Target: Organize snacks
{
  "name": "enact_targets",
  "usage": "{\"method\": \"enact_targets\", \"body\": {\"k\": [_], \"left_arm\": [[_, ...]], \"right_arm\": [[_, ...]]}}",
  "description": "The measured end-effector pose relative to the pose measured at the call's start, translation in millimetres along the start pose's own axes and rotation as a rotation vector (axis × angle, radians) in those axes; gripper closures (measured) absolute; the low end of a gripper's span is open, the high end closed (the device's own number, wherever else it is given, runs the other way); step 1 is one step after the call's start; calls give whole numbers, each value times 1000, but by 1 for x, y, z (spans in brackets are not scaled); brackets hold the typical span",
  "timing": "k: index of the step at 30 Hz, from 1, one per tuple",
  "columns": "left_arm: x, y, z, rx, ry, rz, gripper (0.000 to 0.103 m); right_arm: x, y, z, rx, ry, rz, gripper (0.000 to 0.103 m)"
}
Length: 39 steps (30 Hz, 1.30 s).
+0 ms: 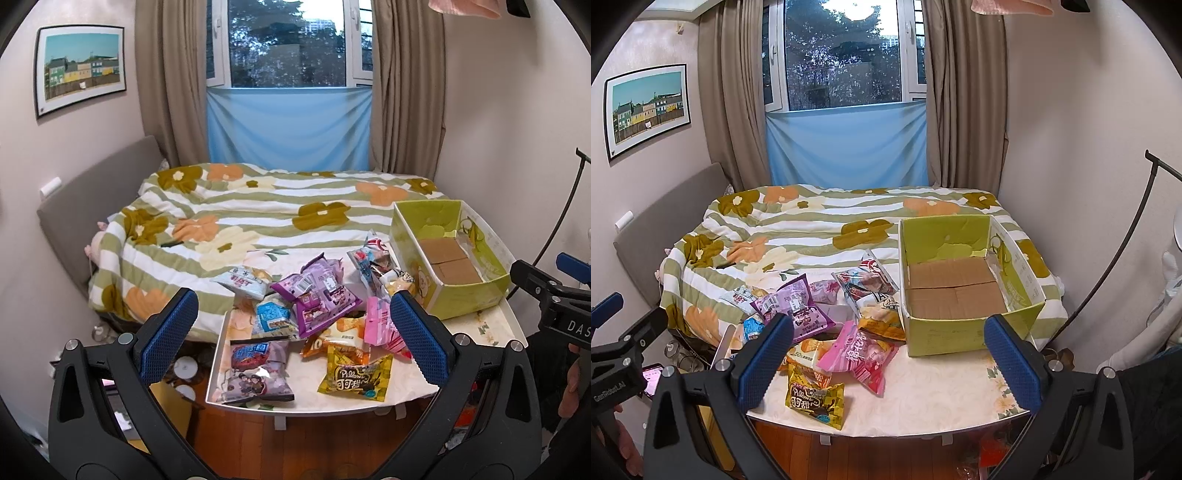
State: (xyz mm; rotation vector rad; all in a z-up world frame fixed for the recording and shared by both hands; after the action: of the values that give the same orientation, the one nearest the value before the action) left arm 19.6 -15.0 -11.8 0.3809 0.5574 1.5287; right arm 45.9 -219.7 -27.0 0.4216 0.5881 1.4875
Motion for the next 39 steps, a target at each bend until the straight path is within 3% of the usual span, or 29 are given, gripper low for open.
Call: {"method": "enact_targets", "body": {"k": [11,15,21,30,36,39], "left_arm": [[-5,5,1,-8,4,-9,0],[-5,-6,-2,46,5,-8,0],[4,-39,-26,157,38,42,0],[40,-93,-76,302,75,134,0],[68,-146,-92,403,126,89,0],[77,-175,-99,465,124,78,0]], "right_arm": [[-6,-1,-2,0,-6,13,0],[-9,-5,-7,15,-6,40,0],[-9,-37,-29,112,6,141,0],[6,-110,-85,289,-8,363,0],[33,-150,-110,362,-1,492,0],[47,-171,-119,413,16,517,0]]}}
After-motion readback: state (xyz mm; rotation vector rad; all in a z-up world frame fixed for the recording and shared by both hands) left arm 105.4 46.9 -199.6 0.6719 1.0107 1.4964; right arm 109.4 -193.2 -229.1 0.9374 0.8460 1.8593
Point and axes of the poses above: each gripper's, at about its wrist camera, not at the fingertips, and y roughly against the way its jaws point, x to its left, z to its top, the point moved 2 cm from there along -y, roughly the way its jaws point, and after that the axes turned 9 degrees about y, right-handed, at the moved point
